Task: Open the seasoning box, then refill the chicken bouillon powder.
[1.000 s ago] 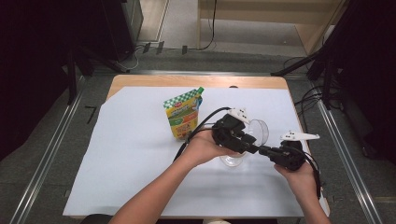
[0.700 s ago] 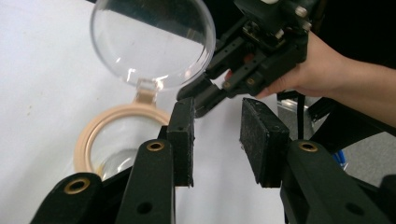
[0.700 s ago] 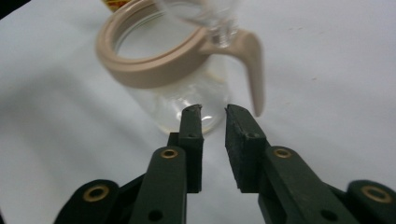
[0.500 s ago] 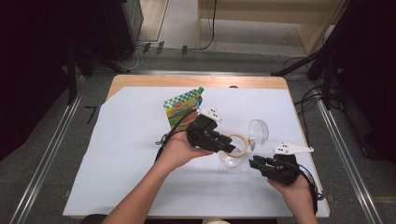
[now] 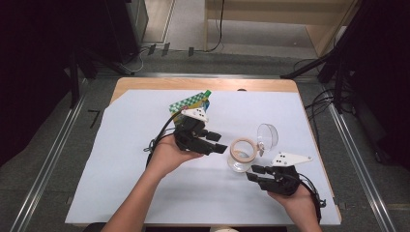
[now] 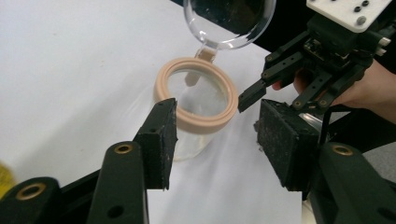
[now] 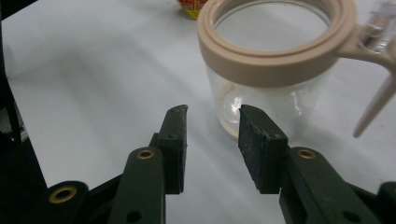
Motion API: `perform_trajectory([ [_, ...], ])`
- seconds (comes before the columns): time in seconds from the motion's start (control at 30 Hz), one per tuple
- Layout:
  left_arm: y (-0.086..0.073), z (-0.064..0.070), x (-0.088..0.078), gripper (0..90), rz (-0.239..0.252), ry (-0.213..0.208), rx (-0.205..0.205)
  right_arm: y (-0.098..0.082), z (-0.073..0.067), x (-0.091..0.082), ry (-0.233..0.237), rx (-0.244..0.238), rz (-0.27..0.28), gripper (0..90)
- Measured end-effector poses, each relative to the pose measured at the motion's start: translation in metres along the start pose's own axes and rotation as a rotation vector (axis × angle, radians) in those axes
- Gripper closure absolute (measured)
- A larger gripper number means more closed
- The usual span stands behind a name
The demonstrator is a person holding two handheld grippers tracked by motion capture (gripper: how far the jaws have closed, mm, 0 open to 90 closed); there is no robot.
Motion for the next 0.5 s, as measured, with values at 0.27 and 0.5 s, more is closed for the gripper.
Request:
perform_trajectory([
  [0.27,-0.009,-0.024,-0.020,44.3,0.000,0.027,-0.048,-0.001,-0.008,0.009,0.012,-0.028,-0.032,60.8],
  [0.5,-0.018,-0.043,-0.033,44.0,-0.008,0.052,-0.079,-0.002,-0.010,0.014,0.021,-0.031,-0.048,60.5],
])
Point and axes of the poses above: each handheld gripper's, and its own axes: x roughly forward along the jaws, y roughly out of its top, z roughly to its right, the point moved 10 cm from there along x, roughly forward along the jaws, and after that the axes turned 13 degrees about y, right-handed, at the moved point
